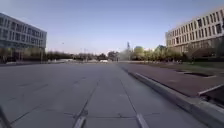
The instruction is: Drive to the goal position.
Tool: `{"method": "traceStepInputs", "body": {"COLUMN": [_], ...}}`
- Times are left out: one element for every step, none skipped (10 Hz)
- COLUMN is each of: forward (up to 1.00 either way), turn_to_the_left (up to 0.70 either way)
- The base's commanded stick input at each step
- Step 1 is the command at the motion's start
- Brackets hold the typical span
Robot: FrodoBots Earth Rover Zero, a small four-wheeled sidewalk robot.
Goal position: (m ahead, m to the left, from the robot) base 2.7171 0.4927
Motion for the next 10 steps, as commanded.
{"method": "traceStepInputs", "body": {"forward": [0.60, 0.60, 0.60, 0.60, 0.60, 0.60, 0.60, 0.60, 0.60, 0.60], "turn_to_the_left": [0.14, 0.14, 0.07, 0.01, 0.00, 0.00, 0.00, 0.00, 0.00, 0.00]}}
